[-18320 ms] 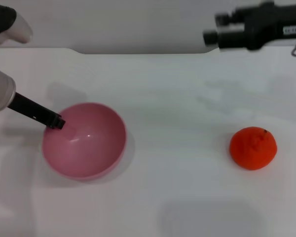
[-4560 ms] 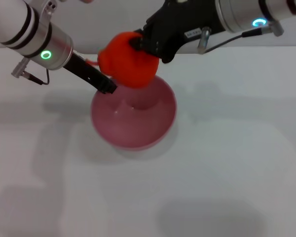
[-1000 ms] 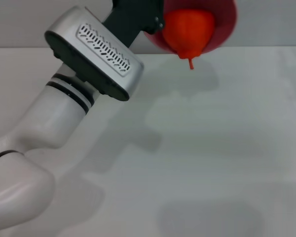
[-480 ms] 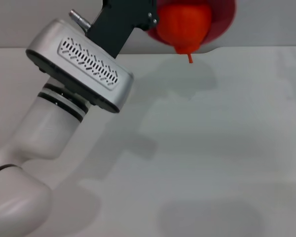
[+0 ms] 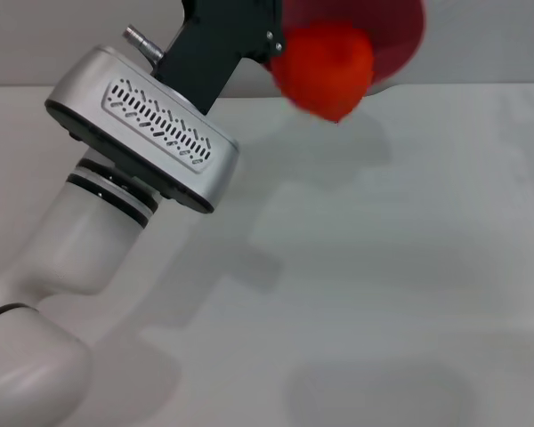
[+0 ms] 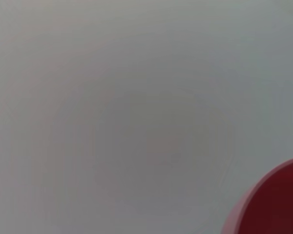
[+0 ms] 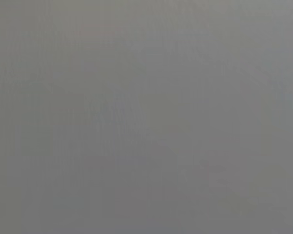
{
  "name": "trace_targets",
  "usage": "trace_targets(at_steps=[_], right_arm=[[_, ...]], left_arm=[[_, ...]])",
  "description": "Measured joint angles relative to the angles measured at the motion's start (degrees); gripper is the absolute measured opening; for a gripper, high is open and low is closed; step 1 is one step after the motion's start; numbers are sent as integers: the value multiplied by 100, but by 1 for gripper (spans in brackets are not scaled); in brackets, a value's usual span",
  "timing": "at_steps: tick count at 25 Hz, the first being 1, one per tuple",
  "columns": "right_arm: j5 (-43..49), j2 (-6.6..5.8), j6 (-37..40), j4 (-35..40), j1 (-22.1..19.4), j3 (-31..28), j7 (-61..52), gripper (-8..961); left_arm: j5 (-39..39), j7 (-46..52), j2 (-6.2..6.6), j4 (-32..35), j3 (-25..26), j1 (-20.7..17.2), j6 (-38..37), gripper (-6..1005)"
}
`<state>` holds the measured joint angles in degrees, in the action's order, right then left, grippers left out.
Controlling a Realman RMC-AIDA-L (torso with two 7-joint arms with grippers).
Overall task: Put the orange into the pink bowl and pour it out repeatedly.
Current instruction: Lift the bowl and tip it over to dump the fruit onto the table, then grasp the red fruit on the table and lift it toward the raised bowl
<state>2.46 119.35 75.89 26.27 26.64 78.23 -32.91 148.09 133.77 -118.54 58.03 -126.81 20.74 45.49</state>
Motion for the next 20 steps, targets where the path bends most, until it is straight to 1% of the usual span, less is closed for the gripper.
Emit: trace_targets(at_steps=[8, 11, 13, 16, 17, 18, 20], right_arm=[[-5, 0, 70, -40, -1, -2, -7, 461], [-7, 0, 87, -50, 2, -1, -9, 464], [-8, 0, 88, -52, 3, -1, -10, 466], [-10, 0, 88, -73, 5, -1, -12, 470], [-10, 0, 88, -83, 5, -1, -12, 471], [-10, 0, 88, -94, 6, -1, -13, 472], [-9, 0, 88, -108, 7, -1, -13, 474]], left_arm=[[0, 22, 8, 16, -8, 2, -55, 40], [2, 249, 27, 122, 61, 61, -523, 40], [13, 564, 49, 301, 216, 127, -1167, 40], [18, 897, 60, 550, 585, 272, -2259, 40], [9, 1007, 61, 644, 772, 356, -2770, 40], [7, 1078, 61, 712, 905, 413, -3088, 40], [2, 1289, 63, 896, 1269, 583, -4000, 40]])
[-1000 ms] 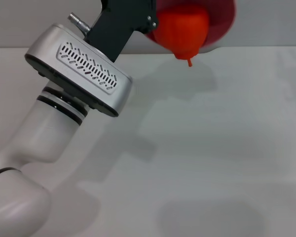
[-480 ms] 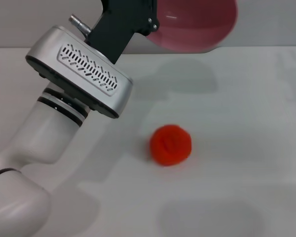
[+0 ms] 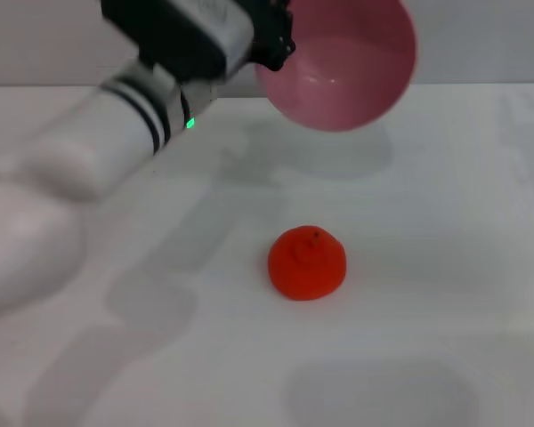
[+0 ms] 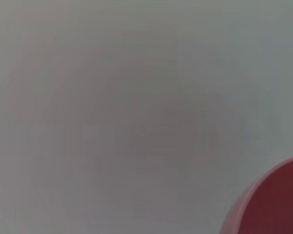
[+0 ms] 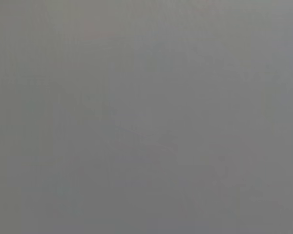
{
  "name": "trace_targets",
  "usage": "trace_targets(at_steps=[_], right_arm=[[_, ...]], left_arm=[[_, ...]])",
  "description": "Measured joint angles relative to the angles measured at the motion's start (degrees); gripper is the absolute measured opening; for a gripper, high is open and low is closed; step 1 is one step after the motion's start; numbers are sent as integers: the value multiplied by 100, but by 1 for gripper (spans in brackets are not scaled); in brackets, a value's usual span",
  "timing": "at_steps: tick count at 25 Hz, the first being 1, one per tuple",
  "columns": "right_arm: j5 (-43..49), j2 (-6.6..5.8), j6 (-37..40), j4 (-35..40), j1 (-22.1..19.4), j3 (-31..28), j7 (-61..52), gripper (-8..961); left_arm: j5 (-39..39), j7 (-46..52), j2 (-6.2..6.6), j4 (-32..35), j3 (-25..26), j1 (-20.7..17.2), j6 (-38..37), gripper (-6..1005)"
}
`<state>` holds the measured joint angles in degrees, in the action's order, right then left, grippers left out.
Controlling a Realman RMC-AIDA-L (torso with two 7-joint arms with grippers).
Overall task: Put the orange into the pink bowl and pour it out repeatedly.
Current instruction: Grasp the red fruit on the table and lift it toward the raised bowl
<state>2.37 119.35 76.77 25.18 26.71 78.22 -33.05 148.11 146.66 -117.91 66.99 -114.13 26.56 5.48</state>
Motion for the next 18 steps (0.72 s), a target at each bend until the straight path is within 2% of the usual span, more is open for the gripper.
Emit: trace_targets(at_steps=[5, 6, 7, 8, 10, 11, 12, 14, 15, 17, 18], right_arm=[[0, 0, 0, -98, 7, 0, -4, 480], [0, 0, 0, -113, 8, 0, -7, 481], [0, 0, 0, -122, 9, 0, -15, 482], [0, 0, 1, -131, 9, -1, -31, 483], [19, -1, 2, -142, 10, 15, -65, 486], [34, -7, 3, -144, 9, 42, -78, 487], [44, -14, 2, -145, 9, 89, -83, 488], [51, -26, -17, -148, 10, 208, -86, 490], [52, -30, -28, -151, 10, 257, -87, 491], [58, -33, -45, -152, 8, 381, -86, 494], [76, -34, -52, -153, 6, 448, -86, 495]], left_arm=[[-366, 55, 13, 296, 1157, 655, -2512, 40], [-366, 55, 13, 296, 1157, 655, -2512, 40], [-526, -64, 13, 264, 1411, 818, -3001, 40], [-807, -353, 6, 149, 1959, 1104, -3861, 40], [-1060, -612, 7, -5, 2504, 1351, -4617, 40], [-1060, -612, 7, -5, 2504, 1351, -4617, 40], [-1265, -917, 21, -353, 3308, 1737, -5603, 40], [-1269, -1178, 36, -691, 3923, 2036, -6280, 40], [-1269, -1178, 36, -691, 3923, 2036, -6280, 40], [-1068, -1568, 116, -1246, 5015, 2487, -7198, 40], [-958, -1592, 171, -1298, 5183, 2539, -7391, 40]])
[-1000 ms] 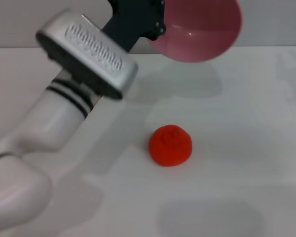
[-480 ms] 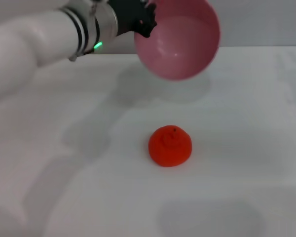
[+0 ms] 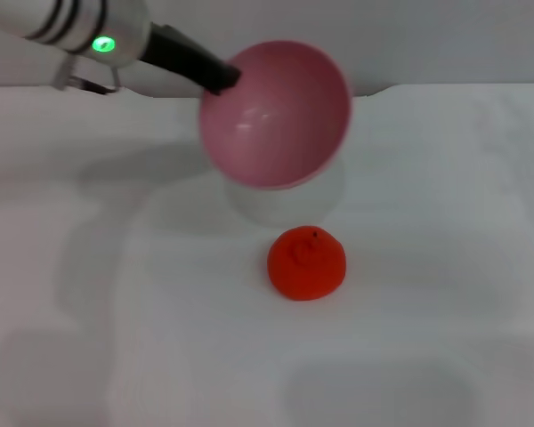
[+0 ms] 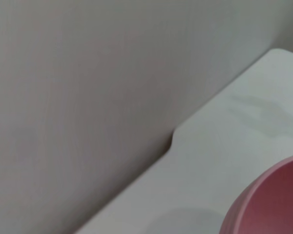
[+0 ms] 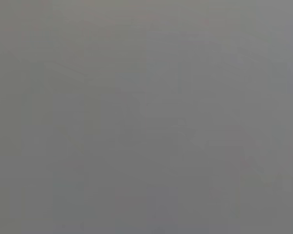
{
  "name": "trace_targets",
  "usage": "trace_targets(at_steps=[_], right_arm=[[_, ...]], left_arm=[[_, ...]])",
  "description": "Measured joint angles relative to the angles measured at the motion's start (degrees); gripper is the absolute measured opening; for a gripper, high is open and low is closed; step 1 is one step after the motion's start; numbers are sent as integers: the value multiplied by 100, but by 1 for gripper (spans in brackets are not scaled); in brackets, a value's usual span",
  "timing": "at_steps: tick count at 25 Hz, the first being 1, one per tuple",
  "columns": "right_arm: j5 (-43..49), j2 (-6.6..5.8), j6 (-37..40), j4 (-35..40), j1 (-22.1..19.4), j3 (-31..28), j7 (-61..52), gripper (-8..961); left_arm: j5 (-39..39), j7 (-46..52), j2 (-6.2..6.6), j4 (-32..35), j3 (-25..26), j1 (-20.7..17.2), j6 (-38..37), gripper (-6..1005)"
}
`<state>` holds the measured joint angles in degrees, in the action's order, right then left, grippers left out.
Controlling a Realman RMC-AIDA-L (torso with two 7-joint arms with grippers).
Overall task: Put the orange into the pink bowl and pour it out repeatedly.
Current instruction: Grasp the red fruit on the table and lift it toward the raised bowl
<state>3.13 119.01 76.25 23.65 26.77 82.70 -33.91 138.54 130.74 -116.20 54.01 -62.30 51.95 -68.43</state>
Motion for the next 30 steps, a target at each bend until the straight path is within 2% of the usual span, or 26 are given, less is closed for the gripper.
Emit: trace_targets(at_steps=[2, 5, 6, 7, 10, 14, 16, 18, 22, 23, 24, 27, 30], right_arm=[[111, -9, -44, -1, -4, 88, 26, 497], [574, -40, -306, 66, -20, 91, 22, 500], [756, -50, -467, 122, -26, 78, 2, 502], [950, -56, -673, 211, -29, 69, -36, 503], [1664, -121, -1606, 637, -54, 65, -513, 506], [3229, -244, -3009, 1415, -28, 58, -2005, 511], [4560, -295, -3517, 1910, 25, 61, -3319, 513], [5953, -350, -3672, 2214, 165, 50, -4664, 515], [8875, -590, -3090, 2316, 848, -62, -7800, 520], [9998, -724, -2436, 2172, 1350, -141, -8940, 521], [9998, -724, -2436, 2172, 1350, -141, -8940, 522], [11175, -805, -1583, 2050, 1905, -175, -9784, 525], [11903, -731, -937, 2145, 2198, -166, -9938, 529]], left_arm=[[223, 57, 167, 4, 190, -1, -373, 40], [376, 114, 323, 39, 412, -97, -704, 40], [376, 114, 323, 39, 412, -97, -704, 40], [503, 159, 450, 50, 635, -249, -829, 40], [658, 269, 580, 53, 765, -471, -861, 40], [696, 333, 660, 49, 821, -706, -904, 40], [704, 336, 681, 38, 826, -790, -917, 40], [704, 336, 681, 33, 817, -807, -921, 40], [705, 336, 682, 31, 802, -819, -929, 40], [708, 335, 656, 37, 788, -821, -945, 40], [708, 335, 656, 37, 788, -821, -945, 40], [710, 313, 637, 40, 751, -802, -956, 40], [710, 303, 614, 40, 720, -783, -966, 40]])
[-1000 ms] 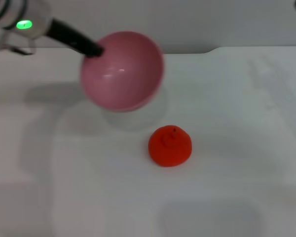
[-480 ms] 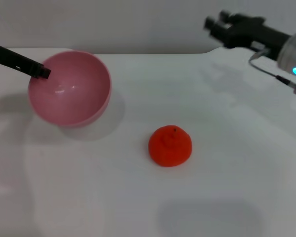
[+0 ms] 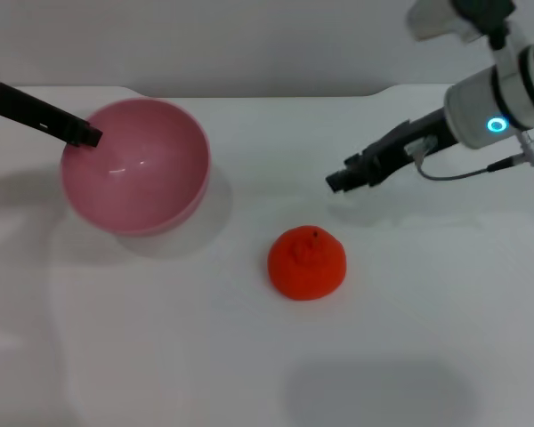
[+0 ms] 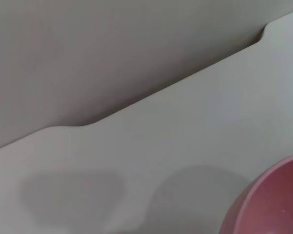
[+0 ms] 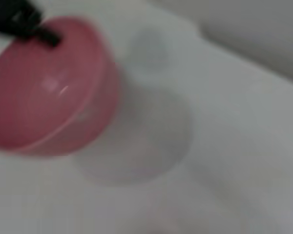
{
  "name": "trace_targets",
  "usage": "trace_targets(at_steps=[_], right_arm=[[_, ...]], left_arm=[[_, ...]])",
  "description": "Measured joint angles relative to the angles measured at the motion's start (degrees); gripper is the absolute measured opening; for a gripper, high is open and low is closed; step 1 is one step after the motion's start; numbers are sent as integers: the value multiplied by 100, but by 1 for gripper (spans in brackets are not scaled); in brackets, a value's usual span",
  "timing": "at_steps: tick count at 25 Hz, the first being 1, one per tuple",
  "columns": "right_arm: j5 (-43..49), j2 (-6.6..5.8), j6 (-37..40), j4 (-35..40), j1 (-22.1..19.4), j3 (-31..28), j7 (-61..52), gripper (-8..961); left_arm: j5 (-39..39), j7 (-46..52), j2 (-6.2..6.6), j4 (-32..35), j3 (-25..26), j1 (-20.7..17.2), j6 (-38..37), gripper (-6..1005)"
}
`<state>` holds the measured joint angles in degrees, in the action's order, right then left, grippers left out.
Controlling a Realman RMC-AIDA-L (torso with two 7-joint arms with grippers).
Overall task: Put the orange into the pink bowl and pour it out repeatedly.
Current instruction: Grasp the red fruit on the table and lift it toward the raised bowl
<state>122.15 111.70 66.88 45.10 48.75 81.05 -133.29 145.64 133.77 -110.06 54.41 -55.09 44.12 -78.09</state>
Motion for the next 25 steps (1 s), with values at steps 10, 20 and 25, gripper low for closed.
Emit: trace_targets(at_steps=[10, 20, 25], right_arm=[[862, 529, 871, 1014, 45, 58, 133, 540], [1137, 667, 766, 818, 91, 221, 212, 549], [1145, 686, 653, 612, 87, 319, 228, 547]], left_arm=[[0, -2, -46, -18, -95, -13, 48, 40], [0, 24, -143, -36, -140, -39, 49, 41], [0, 27, -175, -33, -138, -44, 48, 41]])
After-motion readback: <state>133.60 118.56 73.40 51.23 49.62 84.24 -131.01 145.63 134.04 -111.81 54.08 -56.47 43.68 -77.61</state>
